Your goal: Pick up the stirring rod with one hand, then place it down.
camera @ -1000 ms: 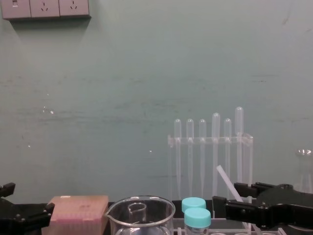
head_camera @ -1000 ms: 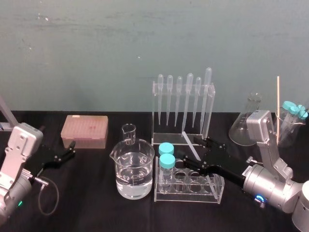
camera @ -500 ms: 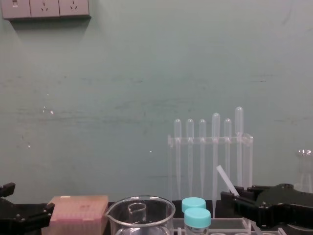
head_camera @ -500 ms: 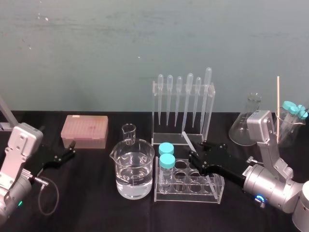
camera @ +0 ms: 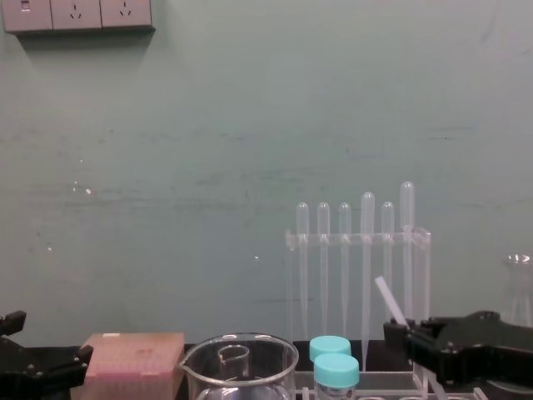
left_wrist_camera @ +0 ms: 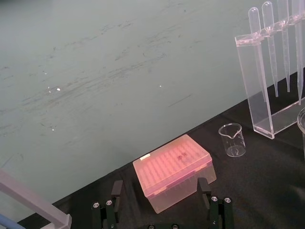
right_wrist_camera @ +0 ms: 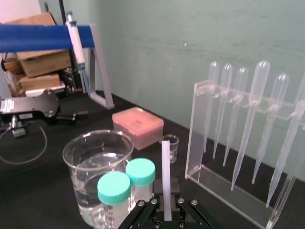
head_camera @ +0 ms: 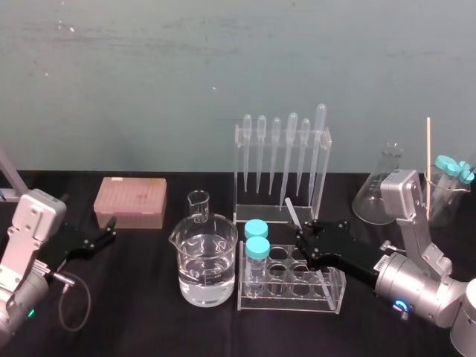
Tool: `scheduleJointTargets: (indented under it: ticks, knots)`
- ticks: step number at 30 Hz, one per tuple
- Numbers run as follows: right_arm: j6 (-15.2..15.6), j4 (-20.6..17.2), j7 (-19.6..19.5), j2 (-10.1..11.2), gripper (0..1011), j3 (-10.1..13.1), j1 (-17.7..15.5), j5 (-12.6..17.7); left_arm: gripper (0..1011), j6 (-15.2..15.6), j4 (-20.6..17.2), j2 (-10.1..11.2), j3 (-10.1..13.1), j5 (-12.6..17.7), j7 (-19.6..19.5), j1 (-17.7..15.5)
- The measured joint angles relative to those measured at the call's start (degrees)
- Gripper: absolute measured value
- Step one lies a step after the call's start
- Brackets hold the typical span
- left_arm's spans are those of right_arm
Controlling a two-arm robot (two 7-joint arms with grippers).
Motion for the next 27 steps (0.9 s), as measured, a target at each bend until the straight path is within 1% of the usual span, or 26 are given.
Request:
scheduleJointTargets:
  ticks: [3,4,6,7,8,9,10,14,16,17,19,20,21,22,23,25,26,27]
  knots:
    - [-1.6,0.0,0.3,-0.2,69,0.7,-0.2,-0.2,1000,0.0,0.0,0.0,0.0,0.0,0.0,0.0]
    - [-2.9,0.0,0.5,-0.4,69,1.3,-0.4,-0.5,1000,0.0,0.0,0.0,0.0,0.0,0.0,0.0]
    - [-4.6,0.0,0.6,-0.7,69,1.8,-0.4,-0.9,1000,0.0,0.0,0.0,0.0,0.0,0.0,0.0]
    - [-6.3,0.0,0.8,-0.9,69,2.3,-0.4,-1.3,1000,0.0,0.0,0.0,0.0,0.0,0.0,0.0]
    - [-7.3,0.0,0.9,-1.1,69,2.7,-0.3,-1.5,1000,0.0,0.0,0.0,0.0,0.0,0.0,0.0]
    - [-8.2,0.1,1.0,-1.4,69,3.0,-0.1,-1.6,1000,0.0,0.0,0.0,0.0,0.0,0.0,0.0]
    - [-10.1,0.2,1.1,-1.9,69,3.7,0.3,-2.0,1000,0.0,0.0,0.0,0.0,0.0,0.0,0.0]
    - [-13.5,0.8,1.6,-3.2,69,5.2,1.6,-2.2,1000,0.0,0.0,0.0,0.0,0.0,0.0,0.0]
    - [-14.7,0.9,1.9,-3.6,69,5.9,1.9,-2.1,1000,0.0,0.0,0.0,0.0,0.0,0.0,0.0]
    - [-16.0,0.9,2.4,-4.0,69,6.5,2.2,-1.8,1000,0.0,0.0,0.0,0.0,0.0,0.0,0.0]
    - [-17.4,0.9,3.0,-4.4,69,7.1,2.2,-1.4,1000,0.0,0.0,0.0,0.0,0.0,0.0,0.0]
    - [-19.2,1.0,3.8,-4.7,69,7.6,2.2,-1.0,1000,0.0,0.0,0.0,0.0,0.0,0.0,0.0]
    - [-20.0,1.0,4.4,-4.9,69,7.9,2.2,-0.7,1000,0.0,0.0,0.0,0.0,0.0,0.0,0.0]
    - [-20.8,1.1,5.1,-5.0,69,8.2,2.1,-0.3,1000,0.0,0.0,0.0,0.0,0.0,0.0,0.0]
    - [-22.2,1.5,6.6,-5.3,69,8.6,2.0,0.8,1000,0.0,0.0,0.0,0.0,0.0,0.0,0.0]
    - [-23.0,2.0,7.9,-5.6,69,8.8,1.8,1.9,1000,0.0,0.0,0.0,0.0,0.0,0.0,0.0]
    - [-23.3,2.6,9.4,-5.8,69,9.1,1.6,3.4,1000,0.0,0.0,0.0,0.0,0.0,0.0,0.0]
    - [-23.3,2.8,10.0,-5.9,69,9.3,1.4,4.0,1000,0.0,0.0,0.0,0.0,0.0,0.0,0.0]
